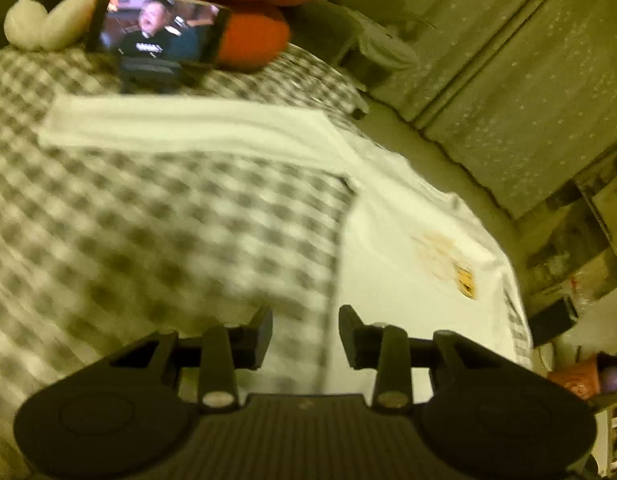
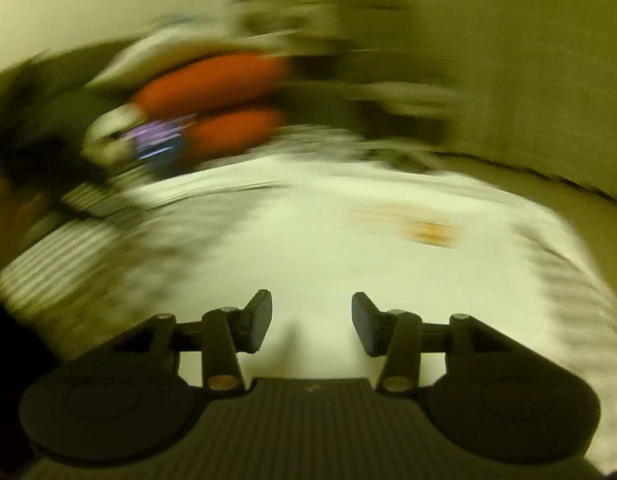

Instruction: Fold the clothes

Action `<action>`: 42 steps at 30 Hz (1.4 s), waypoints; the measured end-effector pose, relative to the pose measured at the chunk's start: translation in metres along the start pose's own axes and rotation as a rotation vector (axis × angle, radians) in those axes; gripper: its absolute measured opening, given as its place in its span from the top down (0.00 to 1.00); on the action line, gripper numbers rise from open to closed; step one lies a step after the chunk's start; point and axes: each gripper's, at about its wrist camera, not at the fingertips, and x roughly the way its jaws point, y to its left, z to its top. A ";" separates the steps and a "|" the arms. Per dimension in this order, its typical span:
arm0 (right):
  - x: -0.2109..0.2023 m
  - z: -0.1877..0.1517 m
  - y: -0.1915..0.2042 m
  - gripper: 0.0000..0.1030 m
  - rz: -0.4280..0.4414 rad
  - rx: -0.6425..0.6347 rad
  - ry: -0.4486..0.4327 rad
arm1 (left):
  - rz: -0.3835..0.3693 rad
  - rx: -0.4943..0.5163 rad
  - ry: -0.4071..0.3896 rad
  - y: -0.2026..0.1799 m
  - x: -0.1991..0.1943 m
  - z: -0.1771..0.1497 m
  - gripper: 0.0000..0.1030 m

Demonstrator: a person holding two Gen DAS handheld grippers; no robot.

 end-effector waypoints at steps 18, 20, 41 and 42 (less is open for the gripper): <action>-0.026 -0.051 -0.124 0.72 -0.032 0.524 0.167 | 0.138 0.245 0.050 -0.039 0.025 -0.077 0.91; -0.031 -0.048 -0.121 0.89 -0.042 0.492 0.138 | 0.143 0.254 0.057 -0.041 0.023 -0.074 0.97; -0.066 -0.032 -0.138 0.49 -0.041 0.464 0.136 | 0.107 0.265 0.059 -0.031 0.004 -0.076 0.93; -0.064 -0.034 -0.139 0.49 -0.041 0.475 0.143 | 0.114 0.273 0.059 -0.032 0.004 -0.078 0.93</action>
